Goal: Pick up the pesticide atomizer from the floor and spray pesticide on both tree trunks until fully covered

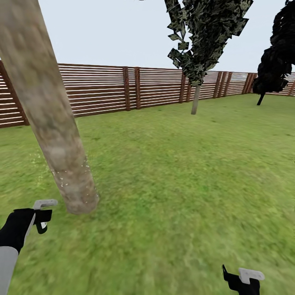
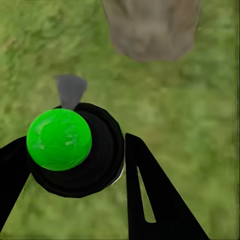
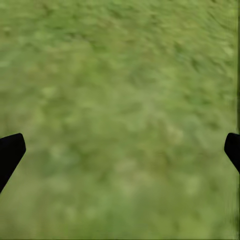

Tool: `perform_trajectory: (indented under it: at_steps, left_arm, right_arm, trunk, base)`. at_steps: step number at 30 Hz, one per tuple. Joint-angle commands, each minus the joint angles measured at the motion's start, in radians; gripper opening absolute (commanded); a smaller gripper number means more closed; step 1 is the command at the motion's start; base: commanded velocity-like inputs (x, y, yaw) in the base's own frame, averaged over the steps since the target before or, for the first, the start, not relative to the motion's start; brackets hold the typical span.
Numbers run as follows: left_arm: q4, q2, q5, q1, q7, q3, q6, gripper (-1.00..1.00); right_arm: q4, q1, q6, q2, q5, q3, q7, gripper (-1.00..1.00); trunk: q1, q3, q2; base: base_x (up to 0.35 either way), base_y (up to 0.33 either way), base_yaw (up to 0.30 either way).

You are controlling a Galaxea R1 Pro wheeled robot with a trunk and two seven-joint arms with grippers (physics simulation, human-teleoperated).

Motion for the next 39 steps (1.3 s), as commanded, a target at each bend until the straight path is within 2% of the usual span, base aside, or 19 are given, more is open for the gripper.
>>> perform_trajectory:
  at_steps: [1,8,19,23,39]
  left_arm:
    - [-0.002,-0.001,-0.011,-0.001,-0.009,0.003,0.004,-1.0]
    - [-0.002,-0.001,-0.012,0.0,-0.009,0.003,0.005,-1.0]
    - [-0.002,-0.001,-0.012,0.0,-0.008,0.003,0.005,-1.0]
    - [-0.001,-0.001,-0.012,-0.001,-0.008,0.003,0.005,-1.0]
    - [0.0,-0.001,-0.012,-0.001,-0.008,0.003,0.005,-1.0]
  right_arm:
    - [0.001,-0.001,-0.003,0.0,0.01,-0.007,-0.002,1.0]
    - [0.001,-0.001,-0.003,0.0,0.011,-0.007,-0.002,1.0]
    - [0.001,-0.001,-0.003,0.0,0.01,-0.006,-0.002,1.0]
    - [0.001,-0.001,-0.003,0.0,0.01,-0.006,-0.002,1.0]
    - [0.001,-0.001,-0.003,0.0,0.012,-0.006,-0.002,1.0]
  trunk:
    - [0.0,-0.001,0.0]
    - [0.0,-0.001,0.0]
    - [0.0,-0.001,0.0]
    - [0.0,-0.001,0.0]
    - [0.0,-0.001,0.0]
  base:
    - [0.015,-0.271,0.002]
    - [0.001,-0.274,0.017]
    - [0.0,-0.274,0.261]
    - [0.025,-0.274,0.099]
    - [0.203,-0.217,0.002]
